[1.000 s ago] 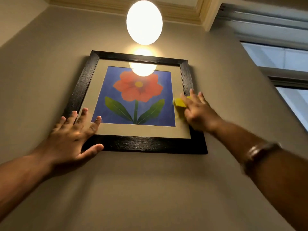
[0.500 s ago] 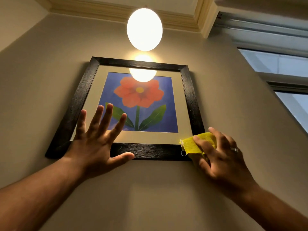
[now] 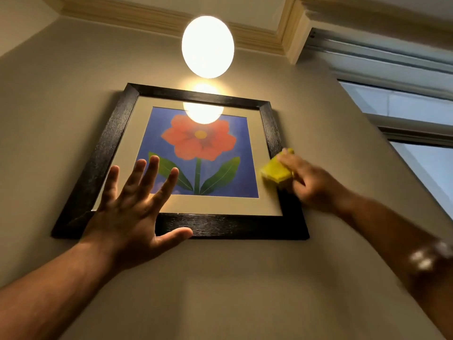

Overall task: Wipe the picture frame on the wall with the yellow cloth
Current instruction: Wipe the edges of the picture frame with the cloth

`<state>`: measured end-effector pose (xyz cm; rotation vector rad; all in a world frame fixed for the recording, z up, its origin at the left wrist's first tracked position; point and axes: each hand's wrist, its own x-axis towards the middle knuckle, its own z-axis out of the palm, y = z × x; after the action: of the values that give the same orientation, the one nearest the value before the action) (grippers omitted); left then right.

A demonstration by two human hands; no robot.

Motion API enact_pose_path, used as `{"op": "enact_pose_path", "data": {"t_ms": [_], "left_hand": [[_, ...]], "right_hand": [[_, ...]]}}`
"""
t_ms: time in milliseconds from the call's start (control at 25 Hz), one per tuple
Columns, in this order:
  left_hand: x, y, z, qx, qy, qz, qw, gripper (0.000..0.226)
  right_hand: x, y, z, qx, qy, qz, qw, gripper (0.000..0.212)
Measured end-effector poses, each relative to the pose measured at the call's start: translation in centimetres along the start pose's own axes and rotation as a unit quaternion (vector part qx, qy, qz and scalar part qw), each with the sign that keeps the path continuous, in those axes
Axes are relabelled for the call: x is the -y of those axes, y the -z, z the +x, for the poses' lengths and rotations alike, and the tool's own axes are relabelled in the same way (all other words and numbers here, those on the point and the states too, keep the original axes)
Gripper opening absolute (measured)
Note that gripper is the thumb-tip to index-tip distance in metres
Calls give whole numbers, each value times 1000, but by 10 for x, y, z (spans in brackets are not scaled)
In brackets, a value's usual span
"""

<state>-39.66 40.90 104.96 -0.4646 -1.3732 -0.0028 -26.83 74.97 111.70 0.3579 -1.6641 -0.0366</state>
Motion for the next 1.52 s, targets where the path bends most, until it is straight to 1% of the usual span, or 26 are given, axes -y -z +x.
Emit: {"op": "enact_pose_path", "data": {"t_ms": [80, 120, 200, 240, 280, 360, 440, 480, 520, 560, 640, 760, 840, 880, 960, 1040, 1160, 1280, 1360, 1400, 1440, 1520], "left_hand": [[-1, 0, -1, 3, 1, -5, 1000, 101], [-1, 0, 0, 5, 1, -8, 1000, 101], [-3, -1, 0, 10, -3, -7, 1000, 101], [-3, -1, 0, 11, -3, -5, 1000, 101], [-3, -1, 0, 11, -3, -5, 1000, 100], [-3, 0, 0, 12, -4, -3, 1000, 100], [-2, 0, 1, 15, -5, -1, 1000, 99], [-2, 0, 0, 17, -5, 0, 1000, 99], [-2, 0, 0, 18, -3, 2, 1000, 99], [-2, 0, 0, 19, -2, 3, 1000, 99], [-2, 1, 0, 20, 0, 1, 1000, 99], [-2, 2, 0, 16, 3, -5, 1000, 99], [-2, 2, 1, 16, -2, -6, 1000, 99], [-2, 2, 1, 18, -5, -5, 1000, 99], [-2, 1, 1, 18, -11, -3, 1000, 99], [-2, -1, 0, 15, -6, 2, 1000, 98], [-4, 1, 0, 16, 0, 1, 1000, 99], [-4, 0, -3, 24, 14, -2, 1000, 99], [-3, 1, -2, 28, 15, 2, 999, 100], [-2, 1, -1, 30, 16, 3, 999, 100], [-2, 1, -1, 30, 19, 2, 999, 100], [-2, 0, 0, 27, 22, -2, 999, 99]], "right_hand": [[5, -1, -86, 69, 82, 22, 994, 62], [4, 2, -108, 98, 119, 35, 987, 57], [-4, 12, -102, 128, 167, 58, 976, 45], [-6, 17, -81, 133, 172, 58, 974, 45], [-10, 22, -49, 132, 159, 44, 977, 46], [-23, 30, 25, 95, 105, -6, 990, 52], [-35, 36, 89, 72, 21, -56, 996, 61], [-35, 37, 108, 54, -4, -92, 994, 62], [-33, 38, 118, 43, -8, -126, 991, 61], [-27, 38, 119, 38, -1, -148, 988, 61], [-16, 36, 88, 61, 28, -147, 987, 59], [-1, 29, -20, 113, 90, -84, 986, 47], [5, 24, -72, 146, 117, -66, 980, 51], [4, 22, -77, 145, 129, -61, 979, 53], [1, 24, -43, 123, 128, -63, 982, 54], [-3, 31, 28, 91, 93, -125, 984, 54], [-10, 37, 135, 57, -31, -182, 981, 58], [-6, 29, 183, 65, -89, -177, 978, 66], [-3, 31, 175, 75, -81, -173, 979, 68], [0, 33, 156, 84, -66, -165, 981, 68], [0, 33, 127, 92, -40, -158, 982, 67], [7, 22, 35, 98, 11, -146, 984, 62]]}}
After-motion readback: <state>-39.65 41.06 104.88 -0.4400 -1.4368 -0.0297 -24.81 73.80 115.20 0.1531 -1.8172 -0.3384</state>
